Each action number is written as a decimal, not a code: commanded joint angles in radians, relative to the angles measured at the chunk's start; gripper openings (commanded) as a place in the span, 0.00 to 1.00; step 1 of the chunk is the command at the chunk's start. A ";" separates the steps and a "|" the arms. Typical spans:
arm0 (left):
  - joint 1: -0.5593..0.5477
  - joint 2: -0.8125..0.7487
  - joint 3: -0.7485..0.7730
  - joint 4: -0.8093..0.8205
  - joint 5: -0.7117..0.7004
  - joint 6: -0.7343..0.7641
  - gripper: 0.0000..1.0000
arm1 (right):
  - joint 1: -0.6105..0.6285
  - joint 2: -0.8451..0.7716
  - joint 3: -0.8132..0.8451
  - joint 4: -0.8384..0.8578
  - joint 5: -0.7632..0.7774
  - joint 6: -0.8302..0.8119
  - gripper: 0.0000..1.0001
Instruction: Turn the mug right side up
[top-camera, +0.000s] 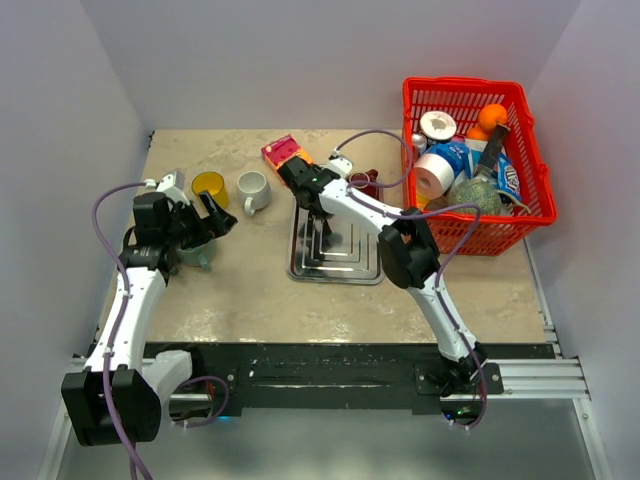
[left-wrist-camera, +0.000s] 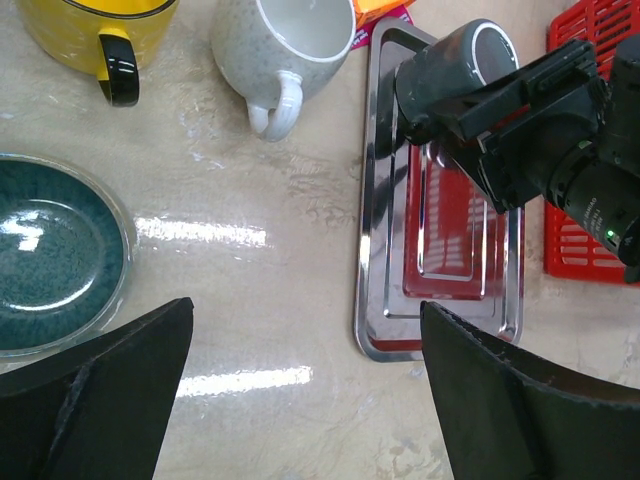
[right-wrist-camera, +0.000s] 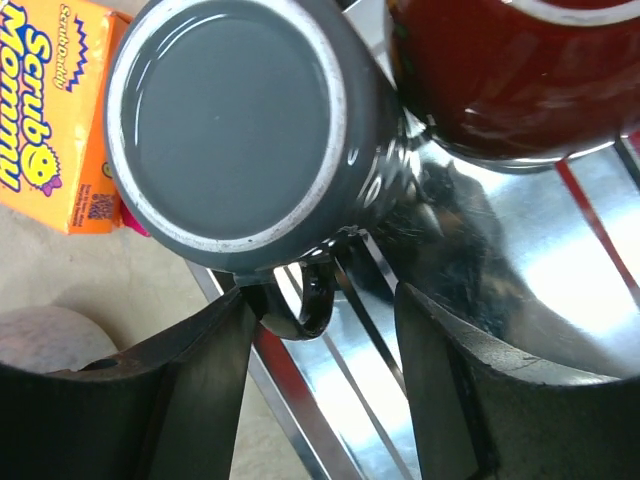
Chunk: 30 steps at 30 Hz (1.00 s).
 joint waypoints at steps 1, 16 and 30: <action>-0.006 0.011 0.024 0.050 -0.009 0.000 0.99 | -0.019 -0.100 -0.023 -0.057 0.087 0.009 0.59; -0.006 0.010 0.001 0.060 -0.014 0.010 0.99 | -0.054 -0.060 -0.002 0.067 -0.037 -0.353 0.54; -0.005 0.034 0.001 0.064 -0.017 0.017 0.99 | -0.054 -0.028 0.003 0.103 -0.149 -0.547 0.35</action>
